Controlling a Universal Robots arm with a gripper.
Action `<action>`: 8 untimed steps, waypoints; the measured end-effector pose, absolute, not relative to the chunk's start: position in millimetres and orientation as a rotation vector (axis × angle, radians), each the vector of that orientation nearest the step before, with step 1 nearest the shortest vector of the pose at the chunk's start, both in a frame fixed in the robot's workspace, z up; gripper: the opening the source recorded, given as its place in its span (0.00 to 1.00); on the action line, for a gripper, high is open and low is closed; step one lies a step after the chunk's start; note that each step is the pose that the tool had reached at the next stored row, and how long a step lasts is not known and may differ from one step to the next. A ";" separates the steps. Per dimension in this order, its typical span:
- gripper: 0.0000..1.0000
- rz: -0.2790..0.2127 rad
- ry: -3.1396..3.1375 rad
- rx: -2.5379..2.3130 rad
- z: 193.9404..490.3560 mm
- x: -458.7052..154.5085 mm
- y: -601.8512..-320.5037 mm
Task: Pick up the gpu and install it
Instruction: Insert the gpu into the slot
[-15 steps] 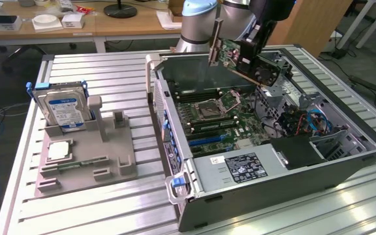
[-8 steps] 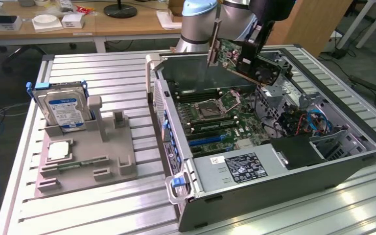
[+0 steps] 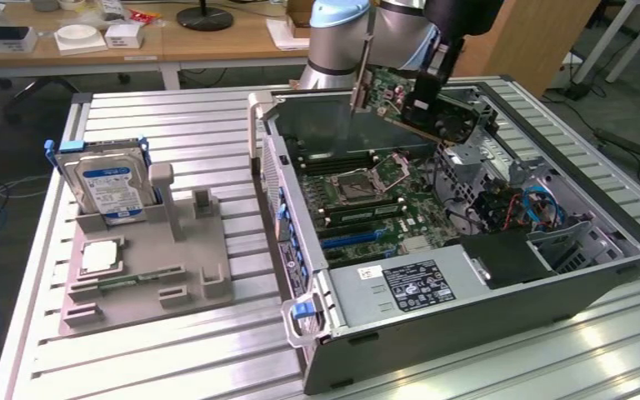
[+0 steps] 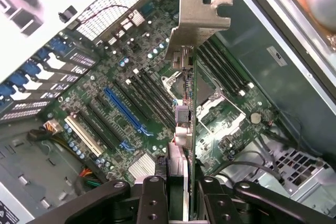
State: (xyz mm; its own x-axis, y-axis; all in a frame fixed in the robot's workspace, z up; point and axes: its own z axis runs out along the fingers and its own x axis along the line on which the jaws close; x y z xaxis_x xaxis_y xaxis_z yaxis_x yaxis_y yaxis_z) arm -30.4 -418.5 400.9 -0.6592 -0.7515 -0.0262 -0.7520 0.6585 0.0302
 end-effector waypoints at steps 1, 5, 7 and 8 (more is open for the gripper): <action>0.27 0.060 2.844 -1.307 400.9 -30.4 -418.5; 0.27 0.061 2.817 -1.366 400.9 -30.4 -418.5; 0.27 0.061 2.803 -1.395 400.9 -30.4 -418.5; 0.27 0.061 2.796 -1.409 400.9 -30.4 -418.5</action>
State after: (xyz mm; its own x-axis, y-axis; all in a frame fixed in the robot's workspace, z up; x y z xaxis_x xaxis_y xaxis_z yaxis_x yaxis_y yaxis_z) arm -30.4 -418.5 400.9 -0.5952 -0.8031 -0.0262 -0.8035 0.5945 0.0302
